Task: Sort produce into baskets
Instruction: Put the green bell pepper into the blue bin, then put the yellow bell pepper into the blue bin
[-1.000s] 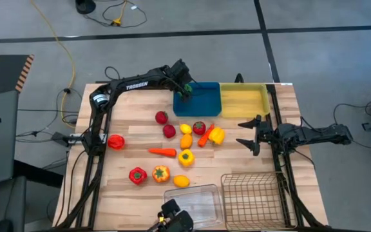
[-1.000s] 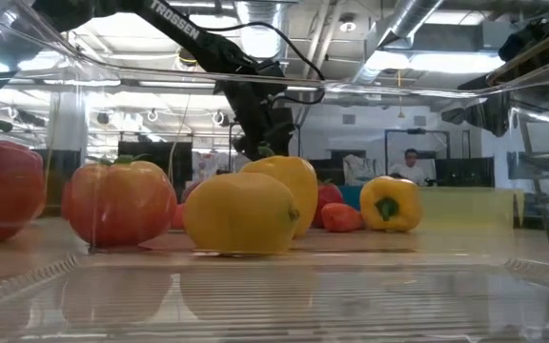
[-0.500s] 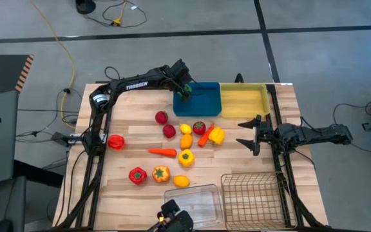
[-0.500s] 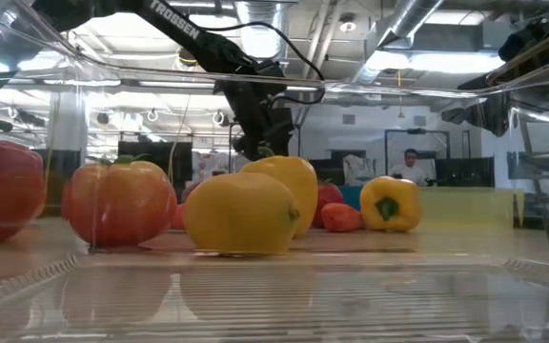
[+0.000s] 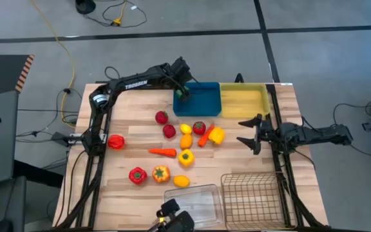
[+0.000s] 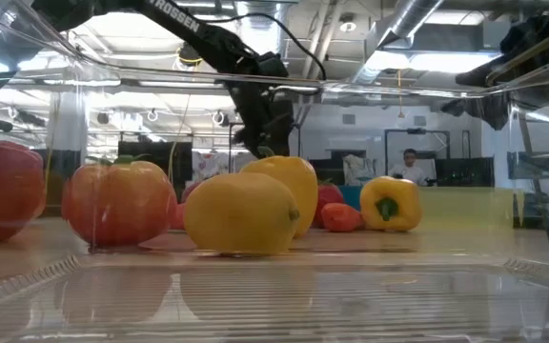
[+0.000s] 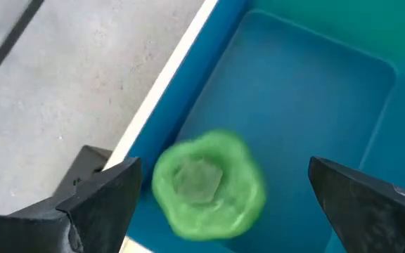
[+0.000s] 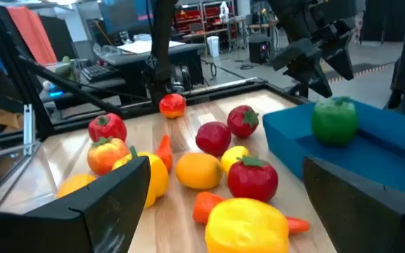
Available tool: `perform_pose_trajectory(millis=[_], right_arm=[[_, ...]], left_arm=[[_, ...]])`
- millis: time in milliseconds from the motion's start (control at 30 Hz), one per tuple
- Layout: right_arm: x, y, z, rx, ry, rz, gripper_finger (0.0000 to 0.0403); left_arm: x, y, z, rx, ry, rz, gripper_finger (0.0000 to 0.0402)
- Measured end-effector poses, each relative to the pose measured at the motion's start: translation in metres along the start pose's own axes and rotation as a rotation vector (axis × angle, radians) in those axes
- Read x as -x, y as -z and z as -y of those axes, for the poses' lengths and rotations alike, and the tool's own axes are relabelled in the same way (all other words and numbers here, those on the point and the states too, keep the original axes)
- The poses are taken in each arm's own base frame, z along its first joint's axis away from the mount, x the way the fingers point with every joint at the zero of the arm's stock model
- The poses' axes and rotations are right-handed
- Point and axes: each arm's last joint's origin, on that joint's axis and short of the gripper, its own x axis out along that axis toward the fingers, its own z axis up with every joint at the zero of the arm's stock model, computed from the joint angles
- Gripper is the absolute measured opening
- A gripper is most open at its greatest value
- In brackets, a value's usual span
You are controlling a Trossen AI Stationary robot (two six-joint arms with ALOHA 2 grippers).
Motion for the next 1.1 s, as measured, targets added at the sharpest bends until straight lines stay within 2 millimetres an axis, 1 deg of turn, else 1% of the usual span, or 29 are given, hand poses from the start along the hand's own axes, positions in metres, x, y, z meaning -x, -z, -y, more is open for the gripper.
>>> perform_pose_trajectory(millis=[133,233,367,433,567,633,733,833,1000,1100], right_arm=[[0.002,-0.015,-0.002,0.057,-0.003,0.025,0.0397],[0.003,-0.030,-0.004,0.107,-0.005,0.045,0.0397],[0.001,-0.048,-0.007,0.201,-0.002,0.030,0.0397],[-0.001,-0.057,-0.009,0.244,0.003,0.004,0.0397],[-0.009,-0.073,-0.011,0.299,0.038,-0.093,0.0397],[-0.014,-0.080,-0.011,0.330,0.061,-0.152,0.0397],[-0.026,-0.090,-0.011,0.408,0.087,-0.241,0.0397],[-0.041,-0.099,-0.011,0.465,0.072,-0.330,0.0391],[-0.071,-0.108,-0.014,0.526,-0.038,-0.486,0.0372],[-0.090,-0.103,-0.014,0.564,-0.069,-0.608,0.0363]], left_arm=[[0.016,-0.013,-0.002,-0.032,-0.002,0.016,0.0392],[0.029,-0.020,-0.003,-0.038,-0.001,0.010,0.0392],[0.046,-0.028,-0.004,-0.038,0.001,0.033,0.0391],[0.059,-0.032,-0.004,-0.043,0.004,0.067,0.0391],[0.094,-0.035,-0.002,-0.043,0.000,0.139,0.0391],[0.109,-0.032,0.000,-0.046,0.001,0.158,0.0391],[0.126,-0.025,0.007,-0.052,0.008,0.173,0.0391],[0.135,-0.015,0.017,-0.047,0.023,0.196,0.0391],[0.131,0.012,0.033,-0.043,0.044,0.210,0.0391],[0.129,0.029,0.042,-0.040,0.056,0.253,0.0391]])
